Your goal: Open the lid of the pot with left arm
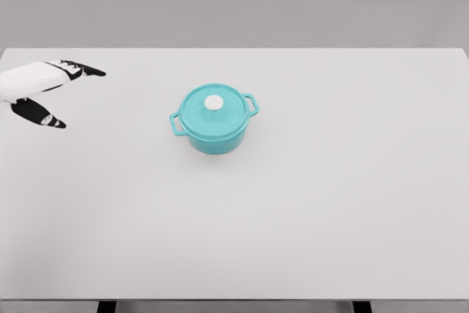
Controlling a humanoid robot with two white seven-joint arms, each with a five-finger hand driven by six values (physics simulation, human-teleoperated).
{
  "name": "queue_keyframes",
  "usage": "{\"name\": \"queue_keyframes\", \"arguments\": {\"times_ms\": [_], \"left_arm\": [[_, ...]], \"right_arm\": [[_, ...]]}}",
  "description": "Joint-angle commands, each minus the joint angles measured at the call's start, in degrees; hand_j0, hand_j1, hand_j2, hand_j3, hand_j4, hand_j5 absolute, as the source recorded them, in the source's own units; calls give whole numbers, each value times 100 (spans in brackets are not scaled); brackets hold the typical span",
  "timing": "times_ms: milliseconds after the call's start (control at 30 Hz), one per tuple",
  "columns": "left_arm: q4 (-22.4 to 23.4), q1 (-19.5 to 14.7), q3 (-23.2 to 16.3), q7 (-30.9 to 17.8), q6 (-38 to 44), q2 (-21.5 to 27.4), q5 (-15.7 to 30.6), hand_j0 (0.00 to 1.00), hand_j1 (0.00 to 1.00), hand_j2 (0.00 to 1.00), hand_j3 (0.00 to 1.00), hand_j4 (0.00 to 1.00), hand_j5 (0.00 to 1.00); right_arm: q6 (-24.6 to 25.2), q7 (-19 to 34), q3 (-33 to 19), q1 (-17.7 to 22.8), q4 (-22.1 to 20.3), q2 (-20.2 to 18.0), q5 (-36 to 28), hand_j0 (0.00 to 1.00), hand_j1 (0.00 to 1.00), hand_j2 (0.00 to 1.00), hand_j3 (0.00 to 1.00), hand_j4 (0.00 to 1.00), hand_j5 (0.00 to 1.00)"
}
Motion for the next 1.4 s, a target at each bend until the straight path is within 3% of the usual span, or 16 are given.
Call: {"name": "queue_keyframes", "arguments": {"times_ms": [0, 167, 233, 433, 467, 500, 567, 700, 800, 900, 1100, 1267, 1367], "left_arm": [[-2, 0, -38, -5, 18, -34, 25, 100, 100, 100, 100, 100, 100], [-2, 0, -38, -23, 9, -34, -1, 100, 100, 100, 100, 100, 100], [-28, -131, -38, -75, 18, -192, -212, 100, 100, 100, 100, 100, 100], [-301, -509, -134, -139, 9, -395, -186, 100, 100, 100, 100, 100, 100], [-266, -982, -668, -139, 18, -395, -159, 100, 100, 100, 100, 100, 100], [67, -1519, -1258, -139, 80, -368, -142, 100, 100, 100, 100, 100, 100], [165, -2021, -2357, -139, -96, -403, -133, 100, 100, 100, 100, 100, 100], [148, -2601, -2841, -139, -96, -1071, -186, 100, 100, 100, 100, 100, 100], [139, -2777, -2947, -139, -96, -1397, -186, 100, 100, 100, 100, 100, 100], [200, -3102, -3386, -139, -61, -1783, -221, 100, 100, 100, 100, 100, 100], [200, -3129, -3483, -139, 53, -2021, -317, 100, 100, 100, 100, 100, 100], [332, -3173, -3562, -139, 80, -2082, -713, 100, 100, 100, 100, 100, 100], [341, -3173, -3597, -139, 80, -2091, -722, 95, 95, 95, 95, 95, 95]], "right_arm": [[-2, 1, 0, 0, 2, -1, -3, 100, 100, 100, 100, 100, 100], [16, 1, 17, 9, 10, -1, 15, 100, 100, 100, 100, 100, 100], [16, 1, 17, 9, 10, -1, 15, 100, 100, 100, 100, 100, 100], [16, 1, 17, 9, 10, -1, 15, 100, 100, 100, 100, 100, 100], [16, 1, 17, 9, 10, -1, 15, 100, 100, 100, 100, 100, 100], [16, 1, 17, 9, 10, -1, 15, 100, 100, 100, 100, 100, 100], [16, 1, 17, 9, 10, -1, 15, 100, 100, 100, 100, 100, 100], [16, 1, 17, 9, 10, -1, 15, 100, 100, 100, 100, 100, 100], [7, 1, 17, 9, 10, -1, 15, 100, 100, 100, 100, 100, 100], [16, 1, 17, 9, 10, -1, 15, 100, 100, 100, 100, 100, 100], [16, 1, 17, 9, 10, -1, 15, 100, 100, 100, 100, 100, 100], [16, 1, 17, 9, 10, -1, 15, 100, 100, 100, 100, 100, 100], [16, 1, 17, 9, 10, -1, 15, 100, 100, 100, 100, 100, 100]]}}
